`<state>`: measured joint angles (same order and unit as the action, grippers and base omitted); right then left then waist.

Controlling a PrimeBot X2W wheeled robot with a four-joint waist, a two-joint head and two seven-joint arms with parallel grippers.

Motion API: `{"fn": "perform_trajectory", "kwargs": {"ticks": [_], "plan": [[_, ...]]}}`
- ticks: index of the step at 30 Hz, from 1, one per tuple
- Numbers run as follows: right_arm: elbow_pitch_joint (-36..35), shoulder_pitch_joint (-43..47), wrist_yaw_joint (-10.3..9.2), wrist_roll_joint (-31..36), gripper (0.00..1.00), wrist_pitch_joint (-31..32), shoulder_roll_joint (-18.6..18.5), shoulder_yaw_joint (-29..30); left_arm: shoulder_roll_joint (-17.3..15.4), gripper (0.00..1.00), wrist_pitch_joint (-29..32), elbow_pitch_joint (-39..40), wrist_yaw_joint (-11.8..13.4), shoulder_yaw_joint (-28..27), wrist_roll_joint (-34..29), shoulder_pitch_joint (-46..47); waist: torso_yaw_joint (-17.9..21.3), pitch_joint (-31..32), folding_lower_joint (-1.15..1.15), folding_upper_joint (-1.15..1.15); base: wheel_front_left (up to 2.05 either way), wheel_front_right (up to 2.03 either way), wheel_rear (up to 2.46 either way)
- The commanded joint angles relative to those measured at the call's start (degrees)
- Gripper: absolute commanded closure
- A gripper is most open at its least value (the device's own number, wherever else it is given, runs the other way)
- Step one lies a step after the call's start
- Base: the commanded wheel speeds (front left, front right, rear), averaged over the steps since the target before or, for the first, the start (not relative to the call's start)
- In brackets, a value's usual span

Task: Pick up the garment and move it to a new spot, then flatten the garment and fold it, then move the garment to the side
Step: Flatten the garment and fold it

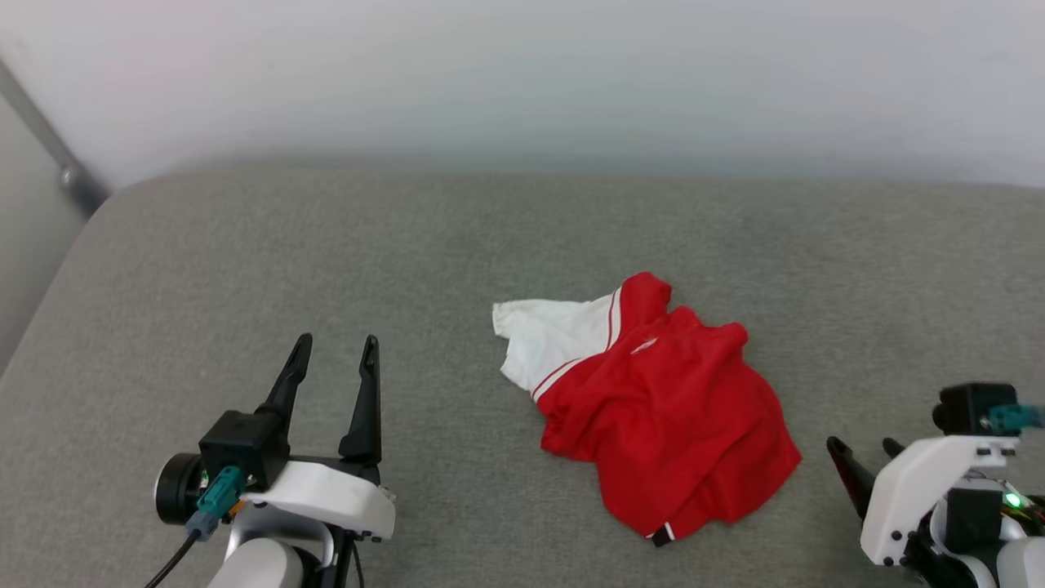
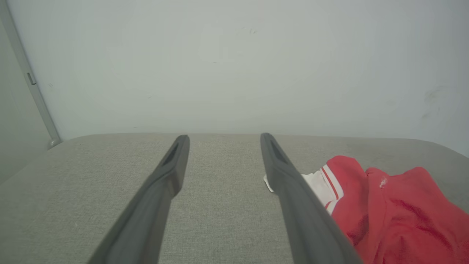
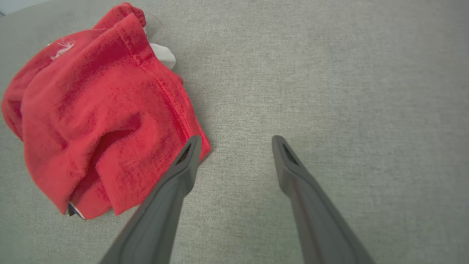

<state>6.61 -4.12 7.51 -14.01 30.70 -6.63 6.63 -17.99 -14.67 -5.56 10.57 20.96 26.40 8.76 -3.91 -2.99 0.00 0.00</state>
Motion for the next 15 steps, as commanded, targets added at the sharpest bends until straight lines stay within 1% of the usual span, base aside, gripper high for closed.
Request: {"fn": "perform_trajectory", "kwargs": {"ticks": [1, 3, 8, 12, 15], "plan": [[0.5, -1.5, -0.04, -1.1, 0.00, 2.1, -0.6, -0.9, 0.2, 0.00, -0.2, 0.2, -0.3, -0.2, -0.4, 0.8, -2.1, -2.4, 0.00, 0.00, 0.00, 0.00, 0.00], [1.3, -3.5, -0.04, -2.5, 0.00, 6.2, -2.4, -2.7, 0.8, 0.00, -0.4, 0.3, -0.5, -0.4, -0.6, 1.5, -3.2, -3.7, 0.00, 0.00, 0.00, 0.00, 0.00], [4.7, -7.5, -0.04, -5.0, 0.00, 13.6, -4.6, -6.6, 2.0, 0.00, -0.6, -0.1, -1.7, -0.9, -1.0, 3.0, -5.5, -6.4, 0.00, 0.00, 0.00, 0.00, 0.00], [9.5, -9.0, -0.03, -6.9, 0.00, 17.3, -5.4, -8.5, 3.2, 0.00, -0.6, -0.5, -2.7, -1.8, -1.6, 3.7, -6.6, -7.6, 0.00, 0.00, 0.00, 0.00, 0.00], [14.0, -7.8, -0.04, -8.4, 0.00, 19.8, -4.5, -9.4, 3.8, 0.00, -0.6, -1.0, -3.4, -2.6, -2.1, 3.6, -7.0, -7.6, 0.00, 0.00, 0.00, 0.00, 0.00]]}}
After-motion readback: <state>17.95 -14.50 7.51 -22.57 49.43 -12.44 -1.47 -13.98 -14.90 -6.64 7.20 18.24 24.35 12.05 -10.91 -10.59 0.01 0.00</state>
